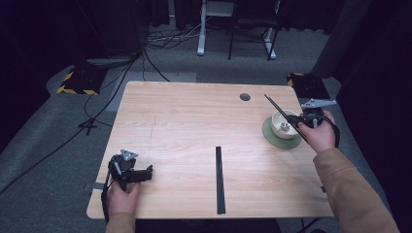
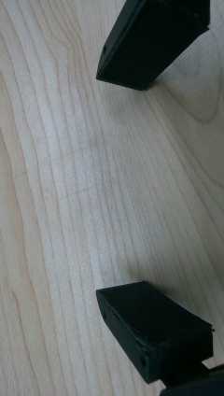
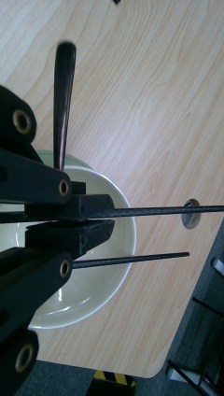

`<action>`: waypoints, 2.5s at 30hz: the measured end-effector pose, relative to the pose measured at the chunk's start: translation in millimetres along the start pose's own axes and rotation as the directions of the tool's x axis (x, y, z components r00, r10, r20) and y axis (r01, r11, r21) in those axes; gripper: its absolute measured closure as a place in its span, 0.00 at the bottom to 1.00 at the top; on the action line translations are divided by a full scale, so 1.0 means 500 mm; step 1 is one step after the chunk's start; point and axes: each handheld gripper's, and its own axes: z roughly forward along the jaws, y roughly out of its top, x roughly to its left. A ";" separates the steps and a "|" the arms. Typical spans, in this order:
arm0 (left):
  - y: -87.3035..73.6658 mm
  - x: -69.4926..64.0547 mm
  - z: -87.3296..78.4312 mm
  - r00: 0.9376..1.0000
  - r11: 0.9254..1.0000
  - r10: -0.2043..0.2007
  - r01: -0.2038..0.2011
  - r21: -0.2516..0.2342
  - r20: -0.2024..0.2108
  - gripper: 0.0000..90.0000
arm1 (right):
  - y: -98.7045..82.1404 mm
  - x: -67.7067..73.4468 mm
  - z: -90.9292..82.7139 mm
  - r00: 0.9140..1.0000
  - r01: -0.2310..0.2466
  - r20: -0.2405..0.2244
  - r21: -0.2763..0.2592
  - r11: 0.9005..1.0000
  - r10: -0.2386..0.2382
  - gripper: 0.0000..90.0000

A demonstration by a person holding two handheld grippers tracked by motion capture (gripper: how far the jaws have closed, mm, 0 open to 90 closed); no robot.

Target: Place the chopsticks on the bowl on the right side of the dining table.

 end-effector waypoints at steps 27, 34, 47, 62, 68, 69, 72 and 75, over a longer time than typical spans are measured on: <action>0.000 0.000 0.000 1.000 1.000 0.000 0.000 0.000 0.000 0.01 | -0.028 -0.009 0.042 0.999 -0.028 0.026 0.014 1.000 0.027 0.67; 0.000 0.000 0.000 1.000 1.000 0.000 0.000 0.000 0.000 0.01 | -0.031 -0.016 0.052 0.998 0.000 0.065 -0.003 1.000 0.000 0.46; 0.000 0.000 0.000 1.000 1.000 0.000 0.000 0.000 0.000 0.01 | -0.038 -0.016 0.063 0.999 0.037 0.026 0.069 0.997 -0.039 0.84; 0.000 0.000 0.000 1.000 1.000 0.001 -0.001 0.000 -0.002 0.01 | -0.045 -0.003 0.045 0.998 0.061 -0.023 0.059 0.996 -0.059 0.79; 0.001 -0.001 0.002 1.000 1.000 -0.001 0.001 -0.002 0.002 0.01 | -0.047 0.006 0.010 0.999 0.045 0.014 0.004 0.999 -0.045 0.67; 0.001 -0.001 0.002 1.000 1.000 -0.002 0.002 -0.002 0.002 0.01 | -0.049 0.006 0.003 0.998 0.052 0.021 -0.005 0.999 -0.052 0.65; 0.001 -0.001 0.002 1.000 1.000 -0.002 0.002 -0.002 0.002 0.01 | -0.055 0.011 -0.023 0.998 0.032 0.047 -0.010 0.999 -0.031 0.63; 0.001 -0.001 0.002 1.000 1.000 -0.002 0.002 -0.003 0.001 0.01 | -0.062 0.011 -0.037 0.998 0.023 0.057 -0.019 1.000 -0.022 0.61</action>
